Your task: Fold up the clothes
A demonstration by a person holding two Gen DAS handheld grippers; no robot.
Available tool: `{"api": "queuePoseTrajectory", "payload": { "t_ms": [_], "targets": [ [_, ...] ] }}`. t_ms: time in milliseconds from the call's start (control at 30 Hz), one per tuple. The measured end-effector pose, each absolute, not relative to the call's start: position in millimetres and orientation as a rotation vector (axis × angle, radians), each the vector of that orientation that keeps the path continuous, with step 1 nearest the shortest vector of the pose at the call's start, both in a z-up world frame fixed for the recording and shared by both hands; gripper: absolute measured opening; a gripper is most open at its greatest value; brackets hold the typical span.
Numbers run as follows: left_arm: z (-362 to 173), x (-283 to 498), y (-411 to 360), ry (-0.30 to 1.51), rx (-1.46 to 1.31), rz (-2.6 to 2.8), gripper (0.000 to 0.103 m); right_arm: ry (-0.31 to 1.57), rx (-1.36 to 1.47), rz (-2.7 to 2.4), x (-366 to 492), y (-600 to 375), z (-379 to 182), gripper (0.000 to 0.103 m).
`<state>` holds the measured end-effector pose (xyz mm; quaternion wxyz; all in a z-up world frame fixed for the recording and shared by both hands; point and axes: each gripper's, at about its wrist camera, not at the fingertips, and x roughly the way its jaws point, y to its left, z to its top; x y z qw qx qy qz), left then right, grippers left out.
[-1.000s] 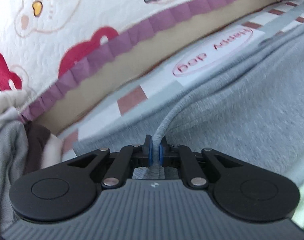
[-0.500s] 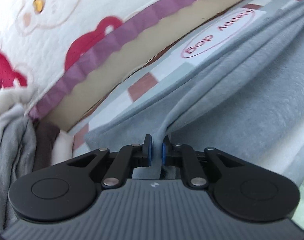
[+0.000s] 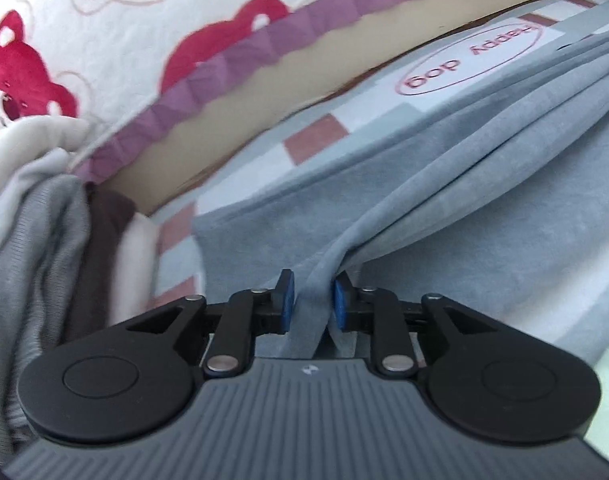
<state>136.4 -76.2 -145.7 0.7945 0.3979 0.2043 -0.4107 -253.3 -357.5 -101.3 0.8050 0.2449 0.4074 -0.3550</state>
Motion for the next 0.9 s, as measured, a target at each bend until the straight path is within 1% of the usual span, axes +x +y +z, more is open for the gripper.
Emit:
{"api": "queuePoseTrajectory", "payload": {
  "t_ms": [333,433,500,533,633,767,900],
  "targets": [
    [-137.0,190.1,-86.2,0.503,0.661,-0.771,0.024,0.896,0.514,-0.732,-251.0,-361.4,-100.9,0.014],
    [-137.3,210.7,-91.5,0.532,0.594,-0.741,0.024,0.923,0.506,-0.707,-246.4,-365.9,-98.7,0.02],
    [-142.7,225.3,-95.0,0.587,0.526,-0.741,0.024,0.94,0.47,-0.694,-242.8,-365.3,-98.6,0.028],
    [-144.8,230.5,-96.4,0.604,0.5,-0.74,0.024,0.948,0.453,-0.687,-241.3,-365.1,-98.8,0.028],
    [-145.8,237.6,-97.6,0.603,0.461,-0.726,0.024,0.933,0.481,-0.67,-243.3,-370.2,-99.2,0.028],
    [-136.9,249.8,-91.5,0.578,0.392,-0.671,0.028,0.878,0.546,-0.673,-249.1,-376.0,-103.6,0.031],
    [-131.1,257.2,-85.2,0.547,0.415,-0.598,0.028,0.831,0.596,-0.689,-250.7,-379.3,-105.2,0.031]
  ]
}}
